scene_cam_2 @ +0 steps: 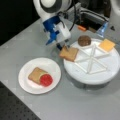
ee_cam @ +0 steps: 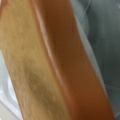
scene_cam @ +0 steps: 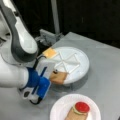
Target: Ingredient selection for cheeseburger or sandwich
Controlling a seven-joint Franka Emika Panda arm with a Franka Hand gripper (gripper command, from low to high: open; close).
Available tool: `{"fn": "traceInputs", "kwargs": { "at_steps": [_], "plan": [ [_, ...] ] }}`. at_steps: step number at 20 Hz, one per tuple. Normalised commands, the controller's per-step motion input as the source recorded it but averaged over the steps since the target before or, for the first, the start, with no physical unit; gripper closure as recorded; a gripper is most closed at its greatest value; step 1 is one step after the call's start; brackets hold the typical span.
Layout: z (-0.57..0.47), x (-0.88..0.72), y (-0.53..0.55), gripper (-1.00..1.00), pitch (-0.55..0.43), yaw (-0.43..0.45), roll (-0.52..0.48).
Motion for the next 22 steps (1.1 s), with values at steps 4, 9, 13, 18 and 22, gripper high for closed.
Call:
{"fn": "traceInputs", "kwargs": {
  "at_steps": [4,9,13,18,22],
  "plan": [
    [-0.08,-0.01,0.09,-1.0,-0.126,-0.042,0.149],
    [-0.1,-0.07,-0.02,-1.0,-0.123,-0.033,0.112],
    [-0.11,-0.13,-0.11,-1.0,-0.12,-0.003,0.097],
    [-0.1,-0.12,-0.07,1.0,-0.077,0.022,0.069],
    [-0.08,-0.06,0.0,1.0,-0.068,0.016,0.06]
  ]
}}
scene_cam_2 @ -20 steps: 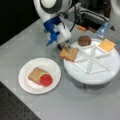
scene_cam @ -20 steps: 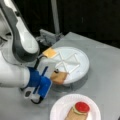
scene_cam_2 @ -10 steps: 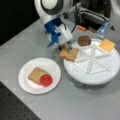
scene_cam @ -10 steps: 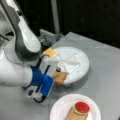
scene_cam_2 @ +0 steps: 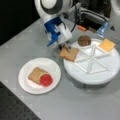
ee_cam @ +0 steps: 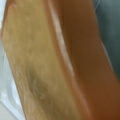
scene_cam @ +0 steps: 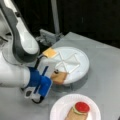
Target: Ingredient selection for cheeseburger or sandwich
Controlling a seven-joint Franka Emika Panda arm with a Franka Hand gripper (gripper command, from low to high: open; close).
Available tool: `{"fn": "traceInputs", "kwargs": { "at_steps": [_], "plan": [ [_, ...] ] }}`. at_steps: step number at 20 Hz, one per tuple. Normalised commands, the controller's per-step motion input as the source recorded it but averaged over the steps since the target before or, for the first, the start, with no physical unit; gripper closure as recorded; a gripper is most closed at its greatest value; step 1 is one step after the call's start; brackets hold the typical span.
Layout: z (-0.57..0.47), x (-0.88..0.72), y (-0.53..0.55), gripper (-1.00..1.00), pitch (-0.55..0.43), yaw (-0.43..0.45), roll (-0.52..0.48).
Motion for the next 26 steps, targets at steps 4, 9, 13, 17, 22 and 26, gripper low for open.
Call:
{"fn": "traceInputs", "kwargs": {
  "at_steps": [4,9,13,17,22,26],
  "plan": [
    [-0.06,-0.04,0.03,1.0,-0.069,0.003,0.056],
    [-0.06,-0.05,0.03,1.0,-0.065,0.016,0.053],
    [-0.09,-0.09,-0.02,1.0,-0.032,0.04,0.014],
    [-0.05,-0.12,-0.08,1.0,0.005,0.079,-0.046],
    [0.09,-0.1,-0.09,1.0,0.067,0.14,-0.115],
    [0.3,-0.05,-0.11,1.0,0.164,0.159,-0.171]
  ]
}}
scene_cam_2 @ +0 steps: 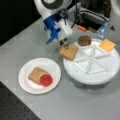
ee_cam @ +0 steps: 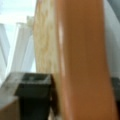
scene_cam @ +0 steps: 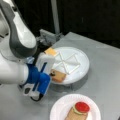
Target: Ingredient selection for cheeseburger or sandwich
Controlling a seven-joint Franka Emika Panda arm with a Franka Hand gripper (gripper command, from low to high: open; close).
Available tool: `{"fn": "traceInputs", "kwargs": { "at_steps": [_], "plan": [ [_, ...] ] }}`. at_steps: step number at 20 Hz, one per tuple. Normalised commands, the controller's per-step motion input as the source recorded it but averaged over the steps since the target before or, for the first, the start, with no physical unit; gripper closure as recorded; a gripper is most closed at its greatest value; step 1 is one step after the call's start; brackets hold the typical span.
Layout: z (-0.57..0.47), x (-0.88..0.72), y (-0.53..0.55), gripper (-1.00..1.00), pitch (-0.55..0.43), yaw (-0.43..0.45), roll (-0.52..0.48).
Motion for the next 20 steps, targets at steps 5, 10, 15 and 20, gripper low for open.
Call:
{"fn": "traceInputs", "kwargs": {
  "at_steps": [5,10,15,20],
  "plan": [
    [0.37,0.05,-0.15,1.0,0.192,0.155,-0.109],
    [0.28,0.14,-0.21,1.0,0.145,0.173,0.001],
    [0.2,0.18,-0.35,1.0,0.117,0.211,0.015],
    [0.07,0.36,-0.42,1.0,0.028,0.232,-0.024]
  ]
}}
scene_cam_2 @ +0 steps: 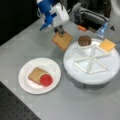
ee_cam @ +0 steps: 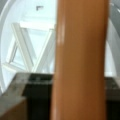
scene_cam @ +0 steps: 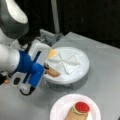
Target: Ingredient selection for cheeseburger or sandwich
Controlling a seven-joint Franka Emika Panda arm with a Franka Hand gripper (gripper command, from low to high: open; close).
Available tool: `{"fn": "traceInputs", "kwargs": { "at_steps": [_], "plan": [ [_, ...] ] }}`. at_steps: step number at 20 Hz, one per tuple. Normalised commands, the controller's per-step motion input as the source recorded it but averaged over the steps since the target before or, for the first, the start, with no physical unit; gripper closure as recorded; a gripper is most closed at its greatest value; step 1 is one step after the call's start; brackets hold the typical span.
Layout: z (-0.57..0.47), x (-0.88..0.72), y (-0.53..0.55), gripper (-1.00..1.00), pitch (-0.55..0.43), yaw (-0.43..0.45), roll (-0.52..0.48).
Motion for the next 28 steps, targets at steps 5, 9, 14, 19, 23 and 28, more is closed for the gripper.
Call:
{"fn": "traceInputs", "kwargs": {
  "at_steps": [5,9,14,19,23,28],
  "plan": [
    [-0.06,0.42,-0.34,1.0,-0.033,0.273,0.0],
    [-0.01,0.33,-0.22,1.0,-0.033,0.233,0.031],
    [0.03,0.37,-0.09,1.0,-0.03,0.201,0.116],
    [0.02,0.51,-0.12,1.0,0.084,0.254,0.137],
    [-0.01,0.6,-0.19,1.0,0.112,0.231,0.15],
    [0.0,0.54,-0.25,1.0,0.098,0.119,0.171]
  ]
}}
